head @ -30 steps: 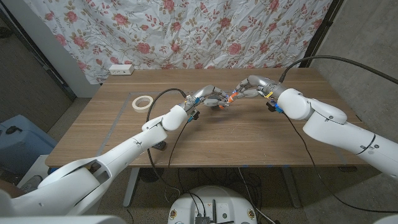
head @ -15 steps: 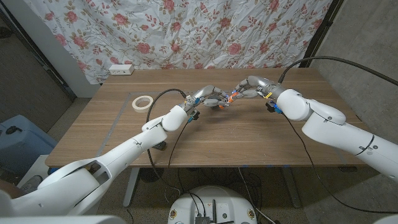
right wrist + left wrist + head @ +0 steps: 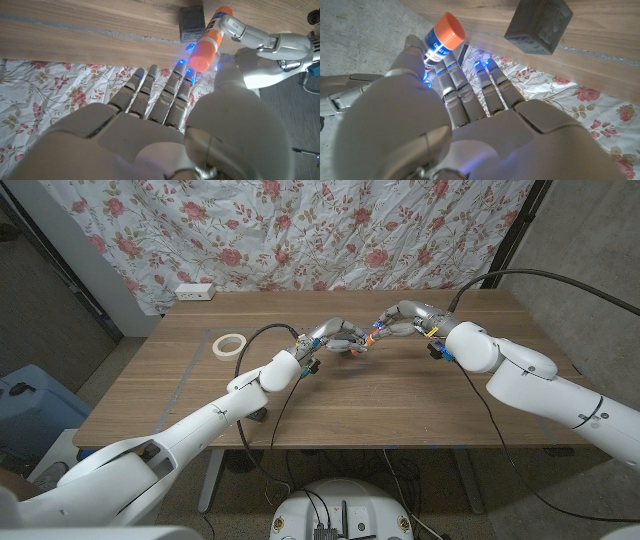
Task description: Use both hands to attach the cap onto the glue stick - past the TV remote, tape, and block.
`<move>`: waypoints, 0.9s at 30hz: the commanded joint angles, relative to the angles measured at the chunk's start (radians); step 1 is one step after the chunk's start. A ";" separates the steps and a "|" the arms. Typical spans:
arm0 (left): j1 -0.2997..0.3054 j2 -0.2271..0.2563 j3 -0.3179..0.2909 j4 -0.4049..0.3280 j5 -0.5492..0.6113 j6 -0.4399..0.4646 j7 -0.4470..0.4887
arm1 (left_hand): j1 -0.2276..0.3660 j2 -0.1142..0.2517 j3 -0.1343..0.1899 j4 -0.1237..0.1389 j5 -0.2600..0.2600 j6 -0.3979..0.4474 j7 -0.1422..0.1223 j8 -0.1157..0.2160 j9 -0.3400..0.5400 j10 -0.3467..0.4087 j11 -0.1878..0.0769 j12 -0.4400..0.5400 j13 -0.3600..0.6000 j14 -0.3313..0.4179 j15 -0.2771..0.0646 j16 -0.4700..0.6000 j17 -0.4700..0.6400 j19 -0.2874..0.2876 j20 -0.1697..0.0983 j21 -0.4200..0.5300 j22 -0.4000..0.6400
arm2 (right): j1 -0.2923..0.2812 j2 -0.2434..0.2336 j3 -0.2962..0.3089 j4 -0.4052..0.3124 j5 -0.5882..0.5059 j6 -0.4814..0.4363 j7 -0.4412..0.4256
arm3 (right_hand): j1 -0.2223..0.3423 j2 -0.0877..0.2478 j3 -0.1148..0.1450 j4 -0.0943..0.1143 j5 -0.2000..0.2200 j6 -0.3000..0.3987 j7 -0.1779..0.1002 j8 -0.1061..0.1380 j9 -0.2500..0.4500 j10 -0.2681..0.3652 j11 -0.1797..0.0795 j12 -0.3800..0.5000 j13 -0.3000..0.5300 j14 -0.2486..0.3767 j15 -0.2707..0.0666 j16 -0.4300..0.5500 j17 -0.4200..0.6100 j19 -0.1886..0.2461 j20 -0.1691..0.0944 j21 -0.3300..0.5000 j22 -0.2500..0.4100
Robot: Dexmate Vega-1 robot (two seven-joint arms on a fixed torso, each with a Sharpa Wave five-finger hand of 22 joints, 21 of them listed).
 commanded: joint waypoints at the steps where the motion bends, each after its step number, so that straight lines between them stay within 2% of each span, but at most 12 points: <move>1: -0.003 0.000 0.000 0.008 -0.004 -0.002 -0.006 | 0.026 0.032 0.023 0.014 0.005 0.061 0.038 0.007 0.016 0.031 -0.022 0.001 0.005 0.008 -0.134 0.000 0.001 0.007 -0.003 -0.005 0.004 | 0.011 -0.012 0.003 0.002 0.016 0.007 0.029 | -0.022 -0.011 -0.007 0.002 0.016 -0.032 -0.001 -0.016 0.003 -0.040 0.001 -0.003 0.002 -0.027 -0.078 -0.017 0.003 -0.011 0.008 -0.004 0.003; 7: -0.010 -0.003 0.001 0.018 -0.003 -0.009 -0.005 | 0.026 0.031 0.023 0.014 0.004 0.062 0.038 0.007 0.016 0.031 -0.022 -0.001 0.005 0.008 -0.134 0.000 0.002 0.005 -0.004 -0.005 0.004 | 0.017 -0.017 0.004 0.007 0.027 0.010 0.044 | -0.049 -0.029 -0.021 0.007 0.033 -0.085 -0.001 -0.043 0.003 -0.107 0.003 -0.005 -0.001 -0.060 -0.056 -0.038 0.003 -0.032 0.019 -0.005 0.003; 10: -0.013 -0.004 0.001 0.022 -0.003 -0.012 -0.005 | 0.025 0.031 0.023 0.015 0.004 0.061 0.038 0.006 0.016 0.029 -0.022 -0.002 0.005 0.008 -0.133 0.000 0.002 0.005 -0.003 -0.005 0.004 | 0.019 -0.019 0.005 0.010 0.032 0.012 0.049 | -0.064 -0.036 -0.030 0.011 0.048 -0.132 -0.001 -0.066 0.000 -0.156 0.007 -0.007 -0.003 -0.084 -0.041 -0.051 0.004 -0.040 0.021 -0.004 0.003; 19: -0.023 -0.008 0.004 0.035 0.001 -0.021 -0.005 | 0.025 0.031 0.023 0.015 0.004 0.061 0.038 0.005 0.016 0.034 -0.021 0.000 0.005 0.009 -0.133 0.000 0.002 0.004 -0.003 -0.006 0.004 | 0.024 -0.023 0.010 0.016 0.057 0.016 0.066 | -0.092 -0.040 -0.048 0.018 0.080 -0.218 0.001 -0.103 -0.002 -0.259 0.018 -0.005 -0.008 -0.157 0.001 -0.087 -0.001 -0.071 0.033 -0.007 0.003; 21: -0.023 -0.007 0.003 0.034 -0.001 -0.021 -0.007 | 0.025 0.030 0.023 0.015 0.004 0.061 0.039 0.005 0.016 0.034 -0.022 -0.001 0.005 0.009 -0.133 0.000 0.002 0.005 -0.003 -0.005 0.004 | 0.024 -0.027 0.014 0.018 0.070 0.021 0.074 | -0.108 -0.043 -0.057 0.023 0.088 -0.249 0.001 -0.110 -0.002 -0.297 0.032 -0.007 -0.009 -0.180 0.016 -0.099 -0.002 -0.084 0.039 -0.007 0.003; 22: -0.023 -0.006 0.003 0.033 -0.001 -0.019 -0.007 | 0.025 0.031 0.024 0.016 0.004 0.061 0.039 0.005 0.016 0.034 -0.022 -0.001 0.005 0.010 -0.133 0.000 0.002 0.004 -0.003 -0.006 0.004 | 0.018 -0.028 0.020 0.020 0.077 0.030 0.067 | -0.119 -0.044 -0.062 0.027 0.092 -0.288 0.005 -0.121 -0.002 -0.311 0.036 -0.005 -0.010 -0.190 0.017 -0.104 -0.002 -0.090 0.041 -0.006 0.003; 24: -0.021 -0.005 0.001 0.030 -0.003 -0.016 -0.007 | 0.024 0.031 0.024 0.016 0.004 0.062 0.039 0.005 0.016 0.034 -0.022 -0.001 0.005 0.010 -0.132 -0.001 0.002 0.005 -0.003 -0.006 0.004 | 0.005 -0.030 0.031 0.024 0.089 0.045 0.052 | -0.129 -0.044 -0.067 0.031 0.095 -0.300 0.002 -0.120 -0.002 -0.332 0.046 -0.007 -0.010 -0.200 0.024 -0.108 -0.002 -0.097 0.047 -0.007 0.003; 27: -0.019 -0.004 0.000 0.025 -0.002 -0.008 -0.005 | 0.024 0.031 0.024 0.016 0.004 0.062 0.038 0.005 0.016 0.033 -0.022 -0.002 0.005 0.010 -0.133 -0.001 0.002 0.005 -0.004 -0.005 0.004 | -0.023 -0.025 0.051 0.032 0.112 0.076 0.015 | -0.179 -0.031 -0.082 0.055 0.095 -0.356 0.009 -0.124 -0.003 -0.375 0.080 -0.003 -0.010 -0.226 0.046 -0.120 0.000 -0.110 0.051 -0.005 0.004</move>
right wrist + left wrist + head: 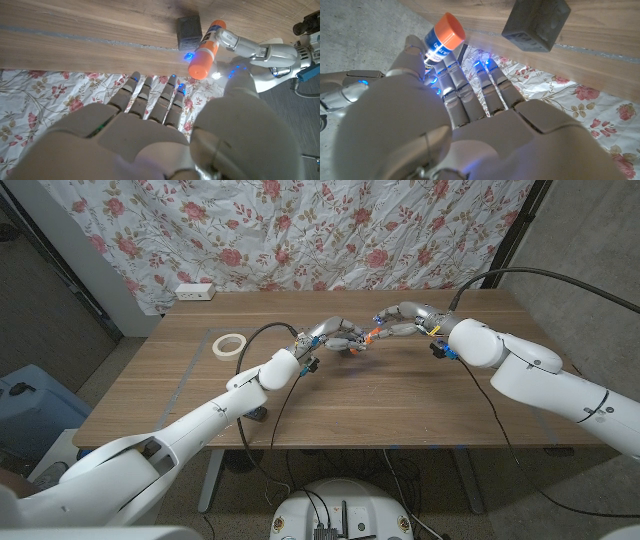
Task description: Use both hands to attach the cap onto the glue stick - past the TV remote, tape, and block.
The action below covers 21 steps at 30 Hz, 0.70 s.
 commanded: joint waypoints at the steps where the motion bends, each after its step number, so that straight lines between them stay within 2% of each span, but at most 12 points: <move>1: -0.001 0.001 -0.002 -0.003 -0.001 0.008 0.000 | 0.024 0.031 0.024 0.016 0.005 0.061 0.039 0.005 0.017 0.033 -0.022 0.002 0.005 0.010 -0.133 -0.001 0.002 0.005 -0.003 -0.006 0.004 | -0.051 -0.001 0.047 0.020 0.066 0.063 -0.052 | -0.060 0.010 -0.017 0.024 0.003 -0.058 0.005 -0.005 0.002 -0.056 0.034 0.002 0.000 -0.037 0.022 -0.014 0.004 -0.018 0.007 -0.001 0.004; 2: 0.000 0.000 -0.003 -0.004 0.000 0.010 0.003 | 0.024 0.031 0.025 0.015 0.005 0.062 0.038 0.005 0.017 0.033 -0.022 0.002 0.005 0.010 -0.133 -0.001 0.002 0.004 -0.003 -0.006 0.004 | -0.057 0.000 0.049 0.021 0.070 0.068 -0.059 | -0.086 0.015 -0.024 0.035 0.000 -0.088 0.010 -0.008 0.001 -0.085 0.041 0.001 0.000 -0.050 0.027 -0.019 0.005 -0.023 0.009 0.000 0.004; 4: 0.001 -0.001 -0.003 -0.004 0.002 0.013 0.008 | 0.024 0.031 0.025 0.016 0.005 0.062 0.038 0.005 0.017 0.033 -0.022 0.002 0.005 0.010 -0.133 -0.001 0.002 0.001 -0.006 -0.007 0.004 | -0.067 0.008 0.058 0.023 0.089 0.069 -0.070 | -0.108 0.018 -0.032 0.043 -0.003 -0.107 0.013 -0.006 -0.001 -0.124 0.058 -0.001 -0.002 -0.069 0.037 -0.027 0.005 -0.035 0.007 -0.002 0.004; 6: 0.001 -0.002 -0.003 -0.005 0.000 0.015 0.009 | 0.024 0.031 0.025 0.016 0.005 0.064 0.037 0.005 0.017 0.034 -0.022 0.002 0.005 0.009 -0.133 -0.001 0.002 0.000 -0.008 -0.007 0.004 | -0.076 0.012 0.062 0.023 0.098 0.067 -0.081 | -0.116 0.022 -0.035 0.045 -0.005 -0.138 0.016 -0.009 -0.001 -0.162 0.058 -0.003 -0.003 -0.090 0.040 -0.036 0.005 -0.045 -0.001 -0.002 0.005; 8: 0.004 -0.002 -0.004 -0.008 -0.002 0.018 0.011 | 0.023 0.031 0.025 0.017 0.005 0.064 0.037 0.005 0.017 0.034 -0.022 0.002 0.005 0.010 -0.133 -0.001 0.002 -0.001 -0.008 -0.008 0.004 | -0.091 0.019 0.071 0.026 0.114 0.078 -0.100 | -0.124 0.024 -0.038 0.047 -0.006 -0.158 0.013 -0.012 -0.002 -0.174 0.055 -0.001 -0.003 -0.106 0.039 -0.041 0.005 -0.056 -0.006 -0.005 0.005; 11: 0.011 -0.003 -0.008 -0.013 -0.006 0.025 0.018 | 0.022 0.031 0.025 0.017 0.005 0.063 0.037 0.005 0.017 0.034 -0.022 0.002 0.005 0.010 -0.132 -0.001 0.001 -0.002 -0.009 -0.008 0.004 | -0.116 0.025 0.083 0.025 0.125 0.092 -0.136 | -0.144 0.028 -0.045 0.054 -0.010 -0.185 0.020 -0.011 -0.003 -0.219 0.062 -0.003 -0.003 -0.133 0.045 -0.051 0.006 -0.067 -0.009 -0.004 0.005; 12: 0.012 -0.004 -0.008 -0.012 -0.006 0.025 0.020 | 0.021 0.031 0.026 0.017 0.005 0.063 0.036 0.005 0.017 0.034 -0.023 0.002 0.005 0.011 -0.132 -0.001 0.001 -0.003 -0.009 -0.008 0.004 | -0.123 0.025 0.086 0.024 0.129 0.096 -0.144 | -0.149 0.030 -0.047 0.056 -0.011 -0.187 0.021 -0.008 -0.004 -0.234 0.054 -0.004 -0.004 -0.140 0.043 -0.054 0.005 -0.070 -0.010 -0.003 0.005; 17: 0.015 -0.007 -0.008 -0.011 -0.007 0.027 0.029 | 0.020 0.030 0.026 0.017 0.005 0.064 0.036 0.005 0.017 0.034 -0.023 0.001 0.005 0.010 -0.132 -0.003 0.001 -0.006 -0.010 -0.009 0.004 | -0.167 0.036 0.109 0.012 0.138 0.103 -0.210 | -0.179 0.033 -0.057 0.068 -0.016 -0.212 0.032 -0.010 -0.005 -0.269 0.054 -0.003 -0.007 -0.167 0.049 -0.062 0.006 -0.082 -0.011 -0.003 0.005; 21: 0.015 -0.009 -0.008 -0.007 -0.012 0.025 0.029 | 0.019 0.031 0.027 0.018 0.005 0.062 0.036 0.004 0.017 0.034 -0.023 0.001 0.005 0.011 -0.131 -0.003 0.001 -0.007 -0.010 -0.009 0.004 | -0.189 0.036 0.119 0.001 0.145 0.095 -0.235 | -0.200 0.040 -0.063 0.077 -0.021 -0.241 0.030 -0.013 -0.007 -0.299 0.042 -0.004 -0.011 -0.167 0.052 -0.061 0.006 -0.076 -0.005 0.002 0.005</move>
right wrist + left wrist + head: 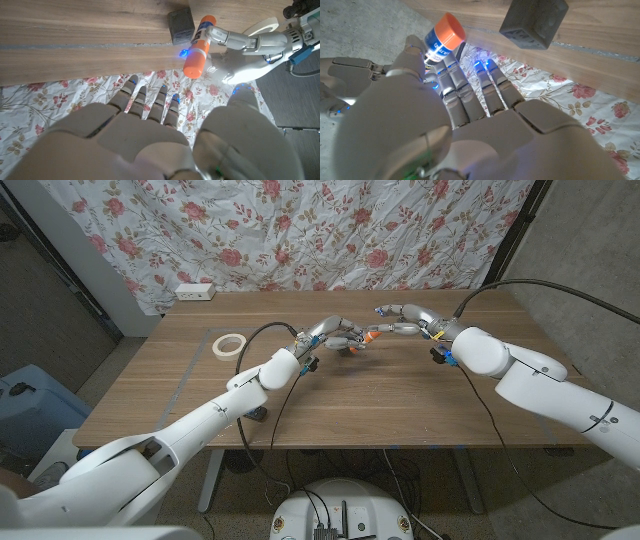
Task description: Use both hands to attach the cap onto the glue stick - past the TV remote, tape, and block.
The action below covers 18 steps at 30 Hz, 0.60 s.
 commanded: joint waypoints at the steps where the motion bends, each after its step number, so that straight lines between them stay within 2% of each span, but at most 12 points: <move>1: 0.006 -0.006 -0.003 0.003 -0.009 0.007 0.014 | 0.017 0.032 0.027 0.018 0.004 0.063 0.036 0.007 0.017 0.034 -0.023 0.006 0.005 0.011 -0.131 -0.003 0.001 -0.001 -0.005 -0.001 0.004 | -0.084 0.016 0.045 -0.017 0.044 0.020 -0.102 | -0.026 0.006 -0.002 0.009 -0.005 -0.025 -0.002 -0.003 0.001 -0.028 -0.008 0.000 -0.002 -0.008 0.003 -0.005 0.002 0.006 0.008 0.006 0.005; 3: 0.005 -0.008 -0.002 0.006 -0.011 0.006 0.013 | 0.017 0.033 0.028 0.018 0.004 0.062 0.037 0.007 0.017 0.034 -0.023 0.006 0.005 0.011 -0.131 -0.003 0.001 -0.001 -0.005 -0.001 0.004 | -0.097 0.018 0.049 -0.017 0.044 0.032 -0.119 | -0.028 0.007 -0.003 0.009 -0.006 -0.029 -0.004 -0.002 0.001 -0.038 -0.010 -0.001 -0.003 -0.015 0.004 -0.008 0.002 0.005 0.007 0.006 0.005; 7: 0.001 -0.010 -0.001 0.011 -0.011 0.004 0.014 | 0.017 0.033 0.028 0.018 0.004 0.065 0.039 0.007 0.017 0.035 -0.023 0.006 0.005 0.011 -0.132 -0.003 0.001 -0.001 -0.004 -0.001 0.004 | -0.121 0.023 0.061 -0.014 0.061 0.054 -0.139 | -0.050 0.008 -0.011 0.017 -0.012 -0.047 -0.007 -0.001 -0.001 -0.061 -0.011 0.001 -0.008 -0.044 0.018 -0.017 0.000 -0.026 0.013 -0.003 0.004; 11: -0.003 -0.013 0.000 0.018 -0.013 0.001 0.014 | 0.016 0.033 0.029 0.018 0.004 0.063 0.039 0.007 0.017 0.035 -0.022 0.006 0.005 0.011 -0.132 -0.003 0.001 0.000 -0.005 -0.001 0.004 | -0.153 0.036 0.073 -0.002 0.071 0.101 -0.176 | -0.071 0.012 -0.018 0.025 -0.019 -0.071 0.000 -0.003 -0.001 -0.084 -0.009 0.002 -0.013 -0.061 0.027 -0.021 -0.001 -0.046 0.016 -0.004 0.005; 18: -0.012 -0.018 0.003 0.034 -0.017 -0.007 0.011 | 0.016 0.032 0.029 0.018 0.004 0.064 0.040 0.007 0.017 0.036 -0.022 0.006 0.005 0.012 -0.132 -0.003 0.001 0.001 -0.004 0.000 0.004 | -0.182 0.055 0.071 -0.002 0.057 0.124 -0.220 | -0.101 0.021 -0.025 0.038 -0.029 -0.085 0.015 0.000 -0.003 -0.101 -0.005 0.004 -0.018 -0.097 0.028 -0.029 -0.001 -0.073 0.006 -0.006 0.005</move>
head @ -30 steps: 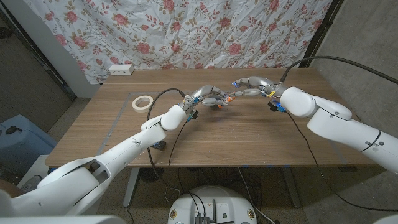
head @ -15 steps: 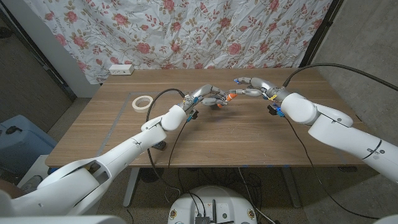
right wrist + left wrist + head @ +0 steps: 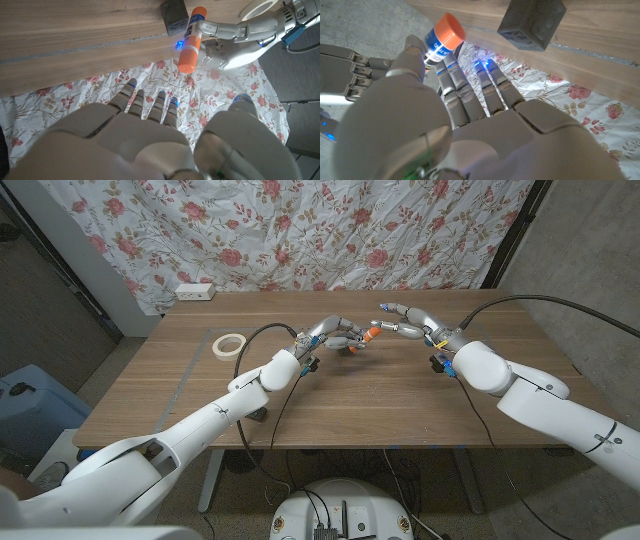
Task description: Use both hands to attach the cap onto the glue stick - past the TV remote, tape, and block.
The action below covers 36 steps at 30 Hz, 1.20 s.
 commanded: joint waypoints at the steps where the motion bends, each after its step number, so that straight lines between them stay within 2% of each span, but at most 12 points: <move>1: -0.014 -0.009 0.005 0.024 -0.007 -0.014 -0.001 | 0.017 0.031 0.026 0.021 0.004 0.064 0.041 0.006 0.017 0.036 -0.022 0.003 0.005 0.013 -0.131 -0.003 0.001 0.000 -0.004 0.000 0.004 | -0.065 0.026 0.014 0.005 0.000 0.056 -0.080 | -0.027 0.012 -0.001 0.015 -0.009 -0.011 0.003 0.002 0.003 -0.007 0.000 0.005 0.000 -0.026 -0.009 -0.006 0.001 -0.025 0.000 -0.004 0.005; 3: -0.017 -0.012 0.006 0.031 -0.010 -0.018 -0.002 | 0.017 0.031 0.027 0.021 0.004 0.065 0.040 0.006 0.017 0.035 -0.021 0.003 0.005 0.012 -0.132 -0.003 0.001 0.001 -0.004 0.000 0.004 | -0.073 0.031 0.009 0.002 -0.014 0.053 -0.096 | -0.039 0.019 -0.003 0.020 -0.013 -0.012 0.005 0.003 0.003 -0.009 -0.004 0.007 -0.002 -0.043 -0.018 -0.009 0.001 -0.046 0.006 -0.006 0.005; 10: -0.029 -0.021 0.012 0.052 -0.010 -0.031 -0.003 | 0.017 0.030 0.028 0.020 0.004 0.064 0.039 0.005 0.017 0.035 -0.021 0.003 0.005 0.012 -0.132 -0.003 0.001 0.000 -0.004 0.000 0.004 | -0.088 0.050 -0.006 -0.002 -0.050 0.041 -0.133 | -0.056 0.029 -0.005 0.028 -0.020 -0.018 0.014 0.004 0.002 -0.010 -0.005 0.009 -0.004 -0.061 -0.023 -0.009 0.000 -0.071 0.010 -0.007 0.005; 27: -0.027 -0.019 0.010 0.041 -0.005 -0.029 0.006 | 0.016 0.030 0.029 0.020 0.004 0.065 0.041 0.005 0.017 0.037 -0.022 0.003 0.005 0.012 -0.132 -0.003 0.001 0.000 -0.005 0.000 0.005 | -0.123 0.084 -0.031 0.014 -0.138 0.082 -0.195 | -0.077 0.045 -0.007 0.038 -0.029 -0.011 0.024 0.009 0.002 -0.005 -0.005 0.013 -0.005 -0.062 -0.030 -0.002 0.000 -0.069 0.005 0.003 0.005; 31: -0.021 -0.017 0.009 0.033 -0.004 -0.026 0.009 | 0.015 0.030 0.029 0.020 0.004 0.065 0.041 0.005 0.017 0.036 -0.022 0.002 0.005 0.013 -0.131 -0.003 0.001 -0.001 -0.004 0.000 0.005 | -0.132 0.095 -0.032 0.014 -0.154 0.082 -0.209 | -0.088 0.049 -0.009 0.043 -0.033 0.003 0.017 0.014 0.001 -0.003 -0.006 0.014 -0.006 -0.062 -0.035 0.001 0.000 -0.070 0.004 0.004 0.005; 36: -0.019 -0.016 0.007 0.032 -0.005 -0.028 0.013 | 0.015 0.031 0.030 0.020 0.004 0.065 0.041 0.004 0.017 0.036 -0.022 0.002 0.005 0.014 -0.131 -0.003 0.001 -0.002 -0.004 0.000 0.005 | -0.137 0.102 -0.037 0.015 -0.172 0.079 -0.214 | -0.098 0.049 -0.012 0.046 -0.036 0.016 0.030 0.018 0.001 -0.005 -0.004 0.013 -0.006 -0.063 -0.036 0.002 -0.001 -0.070 0.003 0.006 0.005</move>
